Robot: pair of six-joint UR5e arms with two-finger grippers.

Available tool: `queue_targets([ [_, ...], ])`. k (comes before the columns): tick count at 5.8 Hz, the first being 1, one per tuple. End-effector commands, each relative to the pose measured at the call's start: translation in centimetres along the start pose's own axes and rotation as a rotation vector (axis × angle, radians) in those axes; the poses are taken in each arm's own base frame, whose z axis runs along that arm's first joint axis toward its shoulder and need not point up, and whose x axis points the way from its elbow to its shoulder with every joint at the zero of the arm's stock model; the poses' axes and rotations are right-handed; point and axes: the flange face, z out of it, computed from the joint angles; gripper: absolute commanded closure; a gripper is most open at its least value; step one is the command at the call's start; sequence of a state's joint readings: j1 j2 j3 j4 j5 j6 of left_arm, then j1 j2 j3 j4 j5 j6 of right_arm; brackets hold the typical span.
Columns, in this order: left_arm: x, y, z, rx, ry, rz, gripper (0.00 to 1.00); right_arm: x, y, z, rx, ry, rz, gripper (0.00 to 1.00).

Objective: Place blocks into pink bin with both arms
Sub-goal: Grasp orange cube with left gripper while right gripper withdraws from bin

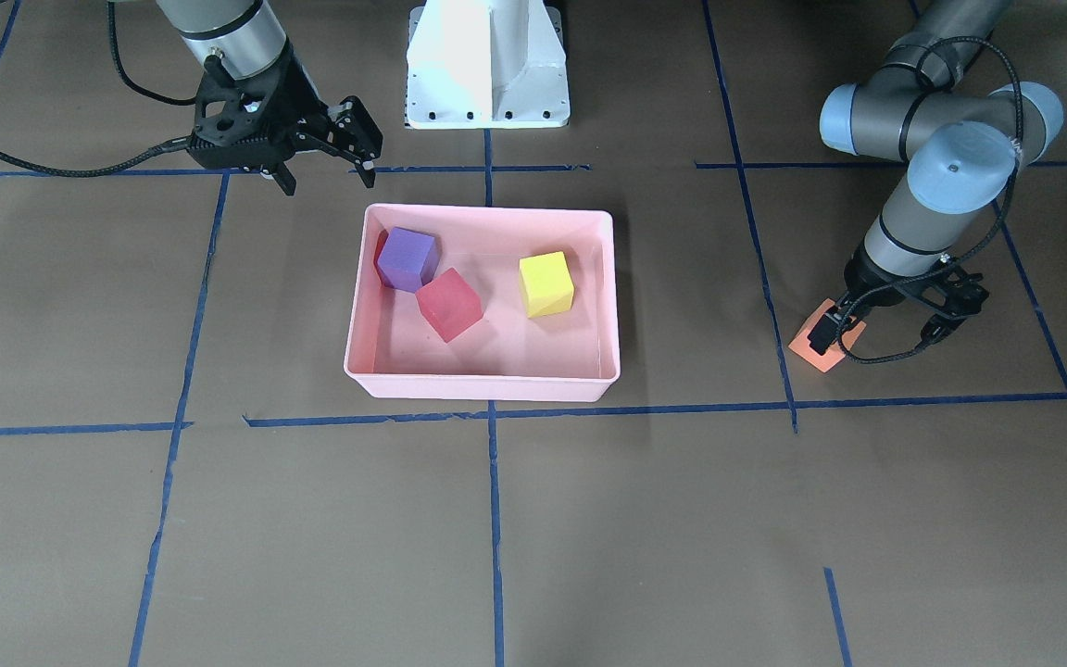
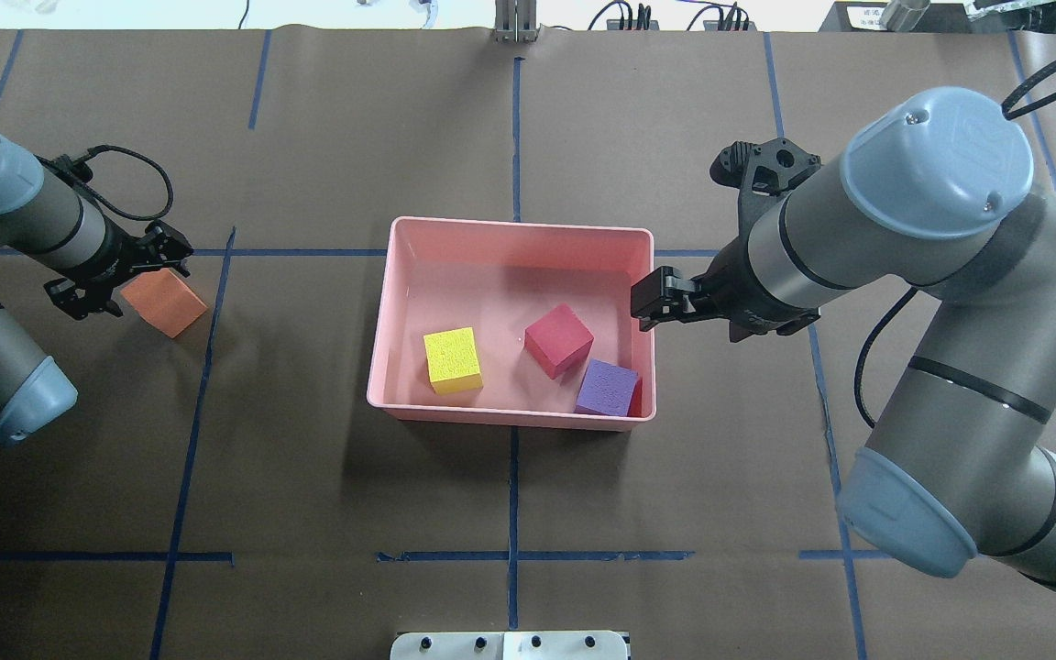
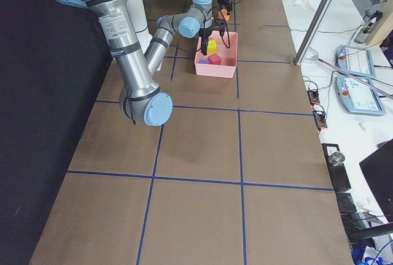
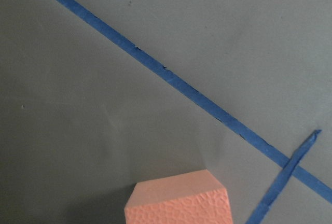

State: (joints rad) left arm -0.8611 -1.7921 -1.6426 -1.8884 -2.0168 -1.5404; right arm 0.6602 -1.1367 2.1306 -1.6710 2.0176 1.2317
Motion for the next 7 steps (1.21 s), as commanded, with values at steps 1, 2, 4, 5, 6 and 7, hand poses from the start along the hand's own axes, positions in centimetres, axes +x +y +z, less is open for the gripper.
queue_targets([
  [1, -1.2, -0.3, 1.0, -0.005, 0.001, 0.008, 0.08, 1.6, 0.1, -2.4, 0.013, -0.004, 0.018, 0.00],
  [2, -0.9, 0.0, 0.9, -0.008, 0.011, 0.013, 0.36, 2.8, -0.7, -4.2, -0.006, 0.008, 0.053, 0.00],
  [4, 1.0, 1.2, -0.5, -0.048, 0.047, 0.019, 0.92, 3.5, -0.8, -4.5, -0.011, 0.010, 0.062, 0.00],
  [5, 4.8, 3.4, -3.2, -0.155, 0.109, 0.002, 0.94, 4.0, -0.7, -4.8, -0.010, 0.010, 0.065, 0.00],
  [6, 10.1, 6.6, -9.6, -0.202, 0.230, 0.001, 0.94, 5.2, -0.5, -5.9, -0.012, 0.004, 0.076, 0.00],
  [7, 14.3, 9.5, -15.2, -0.251, 0.329, -0.026, 0.94, 5.6, -0.5, -6.0, -0.023, 0.002, 0.082, 0.00],
])
